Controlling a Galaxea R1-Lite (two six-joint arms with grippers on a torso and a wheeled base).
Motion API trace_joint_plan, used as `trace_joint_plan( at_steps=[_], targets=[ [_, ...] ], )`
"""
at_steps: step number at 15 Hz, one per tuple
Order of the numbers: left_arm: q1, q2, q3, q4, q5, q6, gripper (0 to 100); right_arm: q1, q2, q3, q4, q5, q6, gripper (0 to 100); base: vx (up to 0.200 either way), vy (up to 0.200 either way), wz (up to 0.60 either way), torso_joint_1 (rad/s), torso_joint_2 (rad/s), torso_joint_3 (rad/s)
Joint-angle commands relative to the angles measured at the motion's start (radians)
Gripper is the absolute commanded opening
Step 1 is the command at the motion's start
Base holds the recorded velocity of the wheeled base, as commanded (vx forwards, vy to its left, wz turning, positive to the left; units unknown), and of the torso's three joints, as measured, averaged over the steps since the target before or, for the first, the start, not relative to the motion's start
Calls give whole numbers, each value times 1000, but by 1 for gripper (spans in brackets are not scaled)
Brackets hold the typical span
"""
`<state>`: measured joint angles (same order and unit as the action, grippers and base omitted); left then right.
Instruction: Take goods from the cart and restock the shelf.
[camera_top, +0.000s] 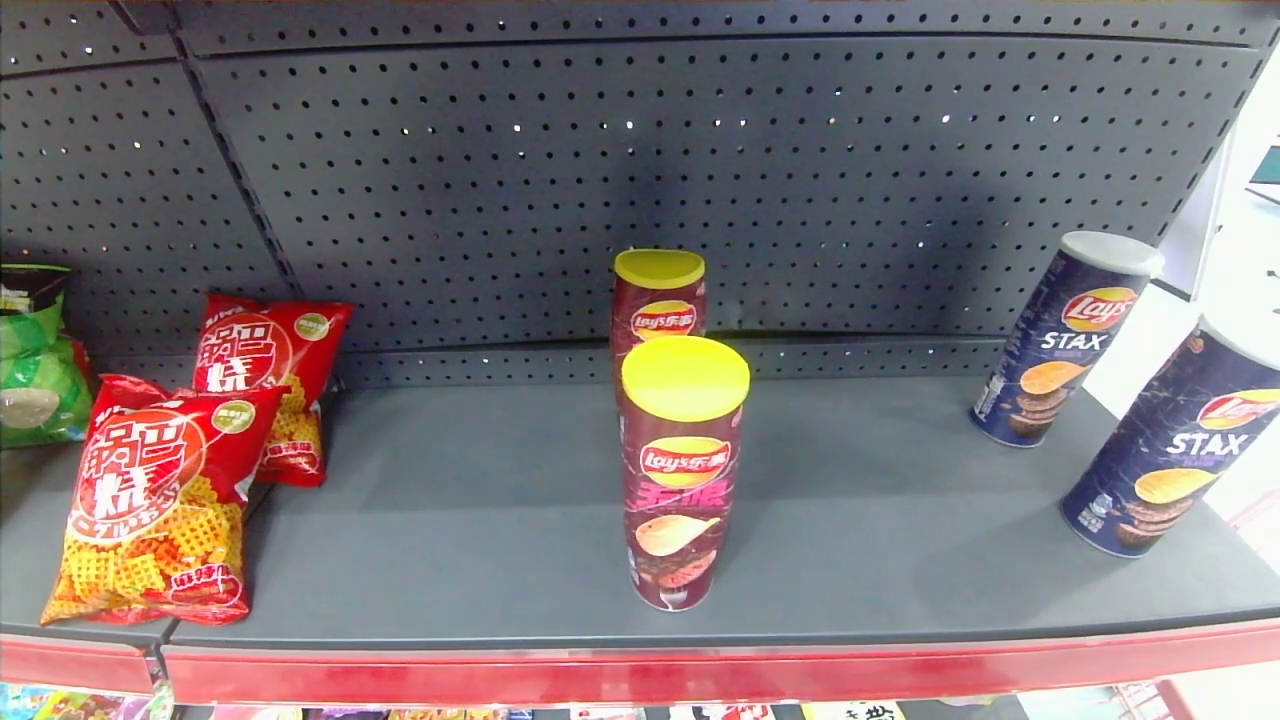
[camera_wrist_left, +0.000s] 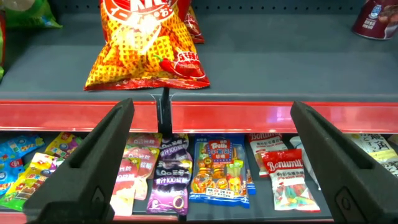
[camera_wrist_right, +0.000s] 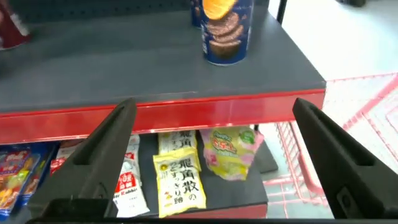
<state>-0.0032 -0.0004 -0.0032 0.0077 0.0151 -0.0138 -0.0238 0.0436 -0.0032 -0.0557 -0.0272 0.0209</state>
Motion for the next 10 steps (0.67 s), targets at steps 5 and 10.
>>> trace_joint_plan(
  at_steps=[5, 10],
  targets=[
    [0, 0, 0, 0, -1, 0, 100, 18, -44, 3, 57, 21, 10, 100, 0, 0, 0, 0, 0, 0],
    [0, 0, 0, 0, 0, -2, 100, 19, -44, 3, 50, 47, -9, 100, 0, 0, 0, 0, 0, 0]
  ],
)
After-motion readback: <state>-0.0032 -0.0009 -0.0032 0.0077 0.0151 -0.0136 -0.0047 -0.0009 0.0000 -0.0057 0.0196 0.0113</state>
